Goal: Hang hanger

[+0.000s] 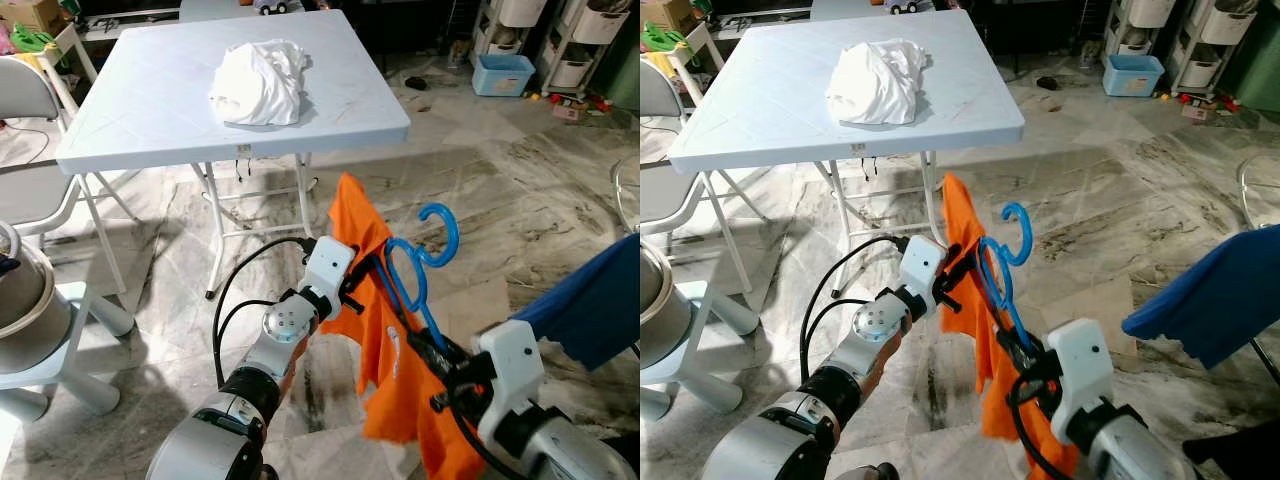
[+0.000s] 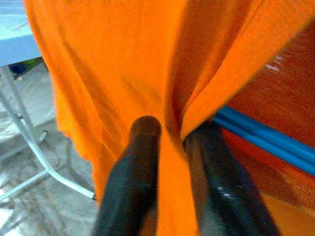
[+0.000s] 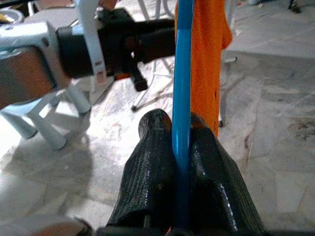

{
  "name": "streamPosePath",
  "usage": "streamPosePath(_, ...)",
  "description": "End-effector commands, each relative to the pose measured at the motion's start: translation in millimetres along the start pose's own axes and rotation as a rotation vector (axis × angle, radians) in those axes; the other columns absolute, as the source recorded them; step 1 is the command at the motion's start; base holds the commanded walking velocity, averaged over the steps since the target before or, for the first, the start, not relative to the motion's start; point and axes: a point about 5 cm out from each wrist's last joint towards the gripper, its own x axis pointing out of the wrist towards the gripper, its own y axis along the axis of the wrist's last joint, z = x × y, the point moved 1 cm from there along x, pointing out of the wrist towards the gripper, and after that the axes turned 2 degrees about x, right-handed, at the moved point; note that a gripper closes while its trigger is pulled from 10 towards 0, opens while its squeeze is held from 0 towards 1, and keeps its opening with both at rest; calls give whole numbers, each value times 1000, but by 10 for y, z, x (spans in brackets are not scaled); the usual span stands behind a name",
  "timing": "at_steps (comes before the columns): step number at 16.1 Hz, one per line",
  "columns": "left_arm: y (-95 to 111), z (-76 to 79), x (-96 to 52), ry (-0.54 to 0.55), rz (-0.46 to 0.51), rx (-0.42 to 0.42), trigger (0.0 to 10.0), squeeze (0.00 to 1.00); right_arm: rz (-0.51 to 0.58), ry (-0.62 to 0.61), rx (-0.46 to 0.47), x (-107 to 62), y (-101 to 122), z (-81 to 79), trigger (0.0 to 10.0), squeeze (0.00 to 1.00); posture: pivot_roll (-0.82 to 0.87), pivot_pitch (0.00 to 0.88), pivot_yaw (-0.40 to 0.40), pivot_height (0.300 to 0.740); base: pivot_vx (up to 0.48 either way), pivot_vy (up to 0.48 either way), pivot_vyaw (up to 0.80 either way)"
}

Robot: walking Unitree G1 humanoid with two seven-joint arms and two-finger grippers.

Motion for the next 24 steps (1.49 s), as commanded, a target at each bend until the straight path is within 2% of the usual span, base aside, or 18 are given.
streamPosePath(1,72,-38,47,21,7,28,0,0,40,75,-8,-20,101,-131,10000,0,-135,109,28,740,0,0,0)
streamPosePath(4,91,-54,57,32,11,31,0,0,-3,28,-22,15,-2,-79,10000,0,-134,109,28,740,0,0,0)
streamPosePath(6,102,-54,61,35,17,33,0,0,-71,-45,-69,54,-156,17,10000,0,-130,108,26,740,0,0,0)
streamPosePath(7,112,-76,61,51,21,38,0,0,-160,-99,-148,41,-347,120,10000,0,-126,109,25,740,0,0,0)
streamPosePath(10,132,-106,65,67,26,43,0,0,-261,-129,-207,-26,-566,194,10000,0,-125,110,19,740,0,0,0)
streamPosePath(15,137,-97,73,70,27,43,0,0,-284,-277,-222,-55,-682,415,10000,0,-128,106,19,740,0,0,0)
streamPosePath(17,160,-168,81,89,19,61,0,0,-300,-252,-251,-91,-719,401,10000,0,-127,106,21,740,0,0,0)
streamPosePath(19,167,-295,77,130,-13,83,0,0,-373,-249,-325,-266,-854,462,10000,0,-126,110,24,740,0,0,0)
streamPosePath(21,168,-319,74,137,-18,88,0,0,-415,-223,-357,-412,-910,482,10000,0,-127,110,29,740,0,0,0)
streamPosePath(23,156,-319,72,140,-25,88,0,0,-428,-177,-346,-521,-927,439,10000,0,-130,111,32,740,0,0,0)
streamPosePath(24,149,-304,74,137,-27,90,0,0,-495,-185,-377,-695,-1007,498,10000,0,-132,112,32,740,0,0,0)
